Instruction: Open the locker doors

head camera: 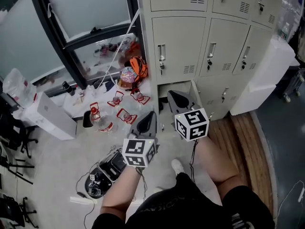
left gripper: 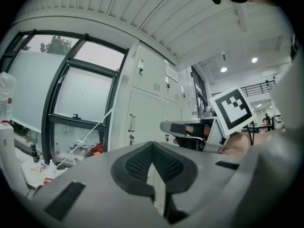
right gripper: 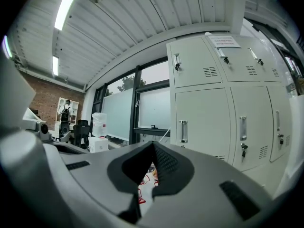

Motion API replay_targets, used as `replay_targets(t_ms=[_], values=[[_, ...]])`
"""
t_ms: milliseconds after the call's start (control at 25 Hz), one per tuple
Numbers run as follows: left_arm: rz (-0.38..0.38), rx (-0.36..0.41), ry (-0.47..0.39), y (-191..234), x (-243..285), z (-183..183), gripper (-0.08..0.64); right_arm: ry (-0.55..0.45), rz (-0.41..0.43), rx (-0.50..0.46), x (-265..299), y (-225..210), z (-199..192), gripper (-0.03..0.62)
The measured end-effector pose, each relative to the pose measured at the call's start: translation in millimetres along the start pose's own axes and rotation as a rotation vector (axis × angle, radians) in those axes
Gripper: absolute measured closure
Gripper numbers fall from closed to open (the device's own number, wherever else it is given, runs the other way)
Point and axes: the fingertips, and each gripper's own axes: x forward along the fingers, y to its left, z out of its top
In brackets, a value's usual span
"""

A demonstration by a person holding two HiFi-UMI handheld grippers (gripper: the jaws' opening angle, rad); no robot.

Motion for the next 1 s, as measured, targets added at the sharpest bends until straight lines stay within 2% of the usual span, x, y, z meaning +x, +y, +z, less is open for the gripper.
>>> replay_targets(t_ms=[360,640,720,1000], values=[[0.037,0.004,-0.013,27.1,68.3,14.2,0.561,0.001,0.053,0.006,72.9,-45.6,4.1,0.592],[0.063,0.012,-0.004,49.3,121.7,15.5,0.561,-0.015,0.064,0.016,132.0,-85.2,3.7,0.591],[0.072,0.017,-0.002,56.4,133.9,16.1,0.561,-0.013,0.074,0.012,148.1,-91.6,2.1,0.542],[0.093,0.023,0.005,77.2,166.3,13.7,0.561,0.003,0.083,-0.002,196.3,-110.4,-7.7,0.488]])
